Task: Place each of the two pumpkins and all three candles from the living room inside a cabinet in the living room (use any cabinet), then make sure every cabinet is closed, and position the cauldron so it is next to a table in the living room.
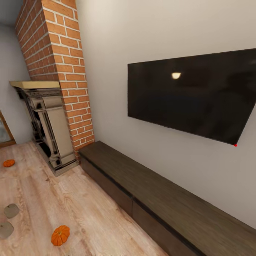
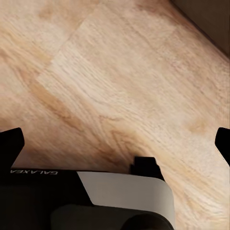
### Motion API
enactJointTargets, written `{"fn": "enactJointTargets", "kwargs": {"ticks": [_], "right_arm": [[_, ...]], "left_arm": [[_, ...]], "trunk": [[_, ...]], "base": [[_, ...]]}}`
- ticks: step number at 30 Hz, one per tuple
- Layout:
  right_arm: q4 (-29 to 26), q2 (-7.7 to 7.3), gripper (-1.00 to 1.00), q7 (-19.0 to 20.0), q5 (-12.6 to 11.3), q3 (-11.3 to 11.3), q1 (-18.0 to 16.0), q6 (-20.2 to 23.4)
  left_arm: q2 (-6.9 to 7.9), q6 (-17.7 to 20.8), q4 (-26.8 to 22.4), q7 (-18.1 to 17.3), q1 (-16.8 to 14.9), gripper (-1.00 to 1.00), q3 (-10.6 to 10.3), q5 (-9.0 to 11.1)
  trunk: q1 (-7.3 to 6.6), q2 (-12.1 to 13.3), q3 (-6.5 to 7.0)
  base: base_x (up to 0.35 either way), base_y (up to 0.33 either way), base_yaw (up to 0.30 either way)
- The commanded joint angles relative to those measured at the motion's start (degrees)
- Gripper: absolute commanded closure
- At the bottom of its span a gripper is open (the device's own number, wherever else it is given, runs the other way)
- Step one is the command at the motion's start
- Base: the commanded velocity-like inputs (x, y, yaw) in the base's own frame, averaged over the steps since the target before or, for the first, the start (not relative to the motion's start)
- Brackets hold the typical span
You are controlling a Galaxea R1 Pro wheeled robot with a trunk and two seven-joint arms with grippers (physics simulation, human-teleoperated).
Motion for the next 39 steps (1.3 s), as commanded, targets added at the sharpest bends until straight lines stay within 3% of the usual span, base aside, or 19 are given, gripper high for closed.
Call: {"fn": "enactJointTargets", "kwargs": {"ticks": [1, 13, 32, 39], "right_arm": [[0.3, -0.02, -1.0, -0.1, -0.4, 0.4, 0.0, -0.3], [4.1, 0.02, -1.0, 0.0, -0.4, 1.2, 0.0, -5.2], [4.7, 0.02, -1.0, 0.0, -0.3, 1.2, 0.0, -6.8], [4.7, 0.02, -1.0, 0.0, -0.3, 1.3, 0.0, -7.5]], "left_arm": [[0.04, -1.1, -0.1, -0.1, 0.0, -1.0, 0.1, 0.2], [0.38, -11.3, 3.0, 0.1, 0.0, -1.0, 0.3, 0.6], [0.31, -12.1, 3.4, 0.2, 0.0, -1.0, 0.4, 0.7], [0.33, -13.2, 3.4, 0.5, 0.0, -1.0, 0.3, 0.7]], "trunk": [[0.0, 0.0, -0.11], [0.0, 0.0, -0.77], [0.0, 0.0, -1.81], [0.0, 0.0, -2.2]], "base": [[0.0, 0.0, 0.257], [0.0, 0.0, 0.246], [0.001, 0.0, 0.243], [0.198, 0.0, 0.242]]}}
